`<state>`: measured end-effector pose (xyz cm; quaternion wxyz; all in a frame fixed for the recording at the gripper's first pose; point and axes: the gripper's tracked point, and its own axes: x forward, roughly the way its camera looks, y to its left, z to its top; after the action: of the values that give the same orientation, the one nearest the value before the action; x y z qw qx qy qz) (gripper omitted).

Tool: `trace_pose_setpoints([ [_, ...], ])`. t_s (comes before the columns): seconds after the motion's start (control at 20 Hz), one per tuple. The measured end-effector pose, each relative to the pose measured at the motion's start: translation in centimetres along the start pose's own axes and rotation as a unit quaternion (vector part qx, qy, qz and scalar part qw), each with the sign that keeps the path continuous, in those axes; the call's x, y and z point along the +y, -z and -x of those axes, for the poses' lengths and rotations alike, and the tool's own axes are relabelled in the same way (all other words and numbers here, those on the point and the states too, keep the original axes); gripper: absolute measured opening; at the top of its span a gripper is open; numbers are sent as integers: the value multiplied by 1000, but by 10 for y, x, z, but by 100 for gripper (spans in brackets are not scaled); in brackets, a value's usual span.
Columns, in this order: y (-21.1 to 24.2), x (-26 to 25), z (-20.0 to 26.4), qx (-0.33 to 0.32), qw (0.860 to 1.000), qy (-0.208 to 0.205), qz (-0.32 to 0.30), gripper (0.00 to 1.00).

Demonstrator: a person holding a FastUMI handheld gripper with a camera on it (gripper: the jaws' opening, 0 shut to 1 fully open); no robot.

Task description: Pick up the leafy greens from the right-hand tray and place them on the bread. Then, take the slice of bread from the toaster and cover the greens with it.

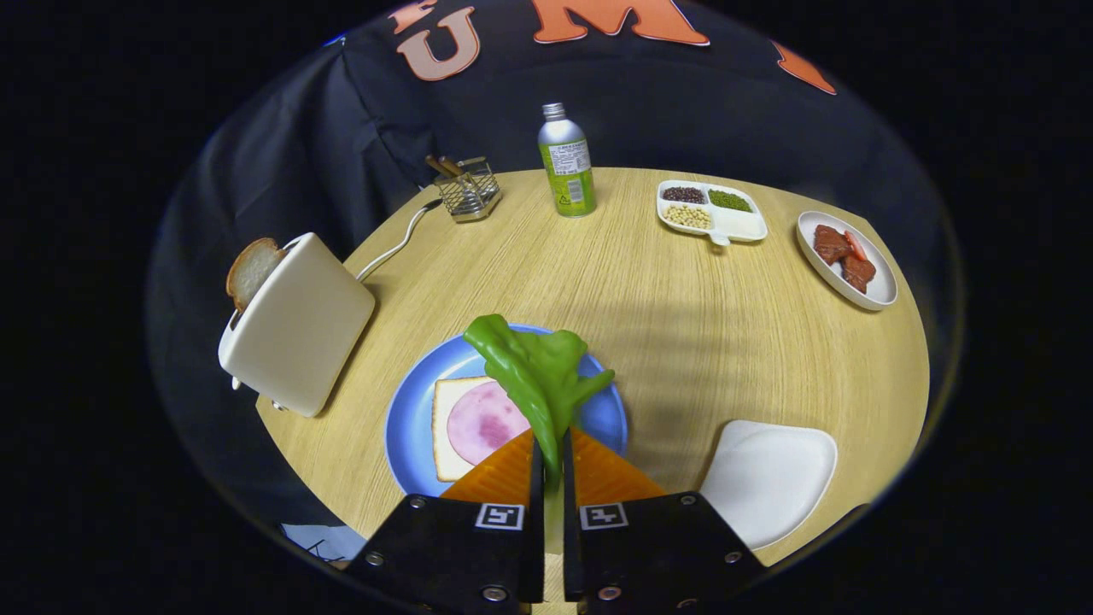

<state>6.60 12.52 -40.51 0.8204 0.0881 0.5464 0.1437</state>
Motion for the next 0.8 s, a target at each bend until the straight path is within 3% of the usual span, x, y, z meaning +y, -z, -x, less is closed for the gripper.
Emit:
trace_pose_setpoints([
  [0.6, 7, 29, -33, 18, 1000, 1, 18, 20],
  [0.8, 6, 42, -31, 21, 1000, -18, 11, 40],
])
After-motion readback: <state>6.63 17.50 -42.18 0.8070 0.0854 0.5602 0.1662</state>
